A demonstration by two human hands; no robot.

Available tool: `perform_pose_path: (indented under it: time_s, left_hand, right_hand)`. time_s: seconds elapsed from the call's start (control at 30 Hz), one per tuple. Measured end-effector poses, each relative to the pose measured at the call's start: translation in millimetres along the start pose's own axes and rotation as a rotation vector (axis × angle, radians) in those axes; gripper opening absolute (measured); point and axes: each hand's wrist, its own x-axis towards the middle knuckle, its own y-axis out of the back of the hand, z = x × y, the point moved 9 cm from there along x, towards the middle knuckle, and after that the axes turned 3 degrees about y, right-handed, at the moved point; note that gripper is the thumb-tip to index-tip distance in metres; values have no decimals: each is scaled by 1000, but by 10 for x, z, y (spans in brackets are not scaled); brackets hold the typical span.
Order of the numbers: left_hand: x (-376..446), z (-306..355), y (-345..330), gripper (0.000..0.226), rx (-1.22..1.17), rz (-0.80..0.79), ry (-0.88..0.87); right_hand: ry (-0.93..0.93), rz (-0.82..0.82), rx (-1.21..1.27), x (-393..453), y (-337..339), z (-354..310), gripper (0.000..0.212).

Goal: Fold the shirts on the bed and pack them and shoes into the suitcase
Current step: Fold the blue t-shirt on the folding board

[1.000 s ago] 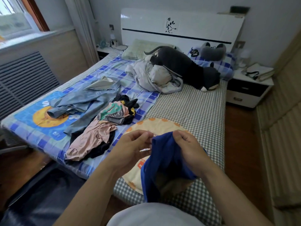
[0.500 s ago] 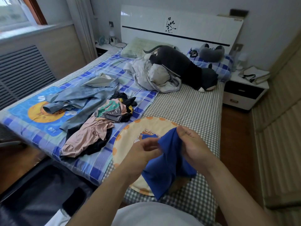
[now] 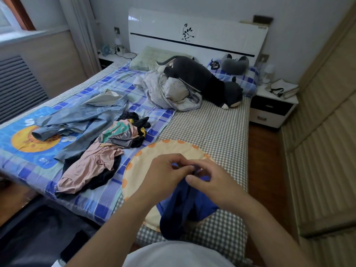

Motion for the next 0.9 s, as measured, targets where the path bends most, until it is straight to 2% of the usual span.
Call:
perform_pose_path:
  time_s: [0.07,0.17,0.27,0.37,0.4,0.47,0.5,0.57,0.67,0.8,0.9]
  left_hand:
    - [20,6,-6,16,18,-30,26]
    - [12,61,-41,11,101,-66,-8]
    - [-15,77,-115,11,62,-61,-31]
    - [-77,-21,-227,7,-23,-79,-43]
    - [-88,-107,-275,14,-18,-99,-32]
    - [-65,-367,-326,32,98,-86,-3]
    - [-31,-525,-289,37,199,-29,16]
    - [65,-850,-55,36,365,164,93]
    - [156,-1391,482,24,542,368,333]
    - [100,-1896,1022,10,753,380,506]
    - [-100,-2111,1134,15,731,426,604]
  right_hand:
    - [67,50,-206,20,39,-45,34]
    - [82,120,-286,32,107,-92,24]
    - [29,72,-493,79,65,-38,10]
    - [28,186,-612,92,169,-61,18]
    - [38,247,-621,80,229,-94,21]
    - [65,348,-544,40,333,-211,27]
    - [81,382,-487,28,369,-265,29]
    - [97,447,-426,3,451,-365,33]
    - [95,638,-283,-124,755,-418,34]
    - [19,924,76,-272,1330,-151,34]
    - [-94,1110,251,-425,1667,308,33]
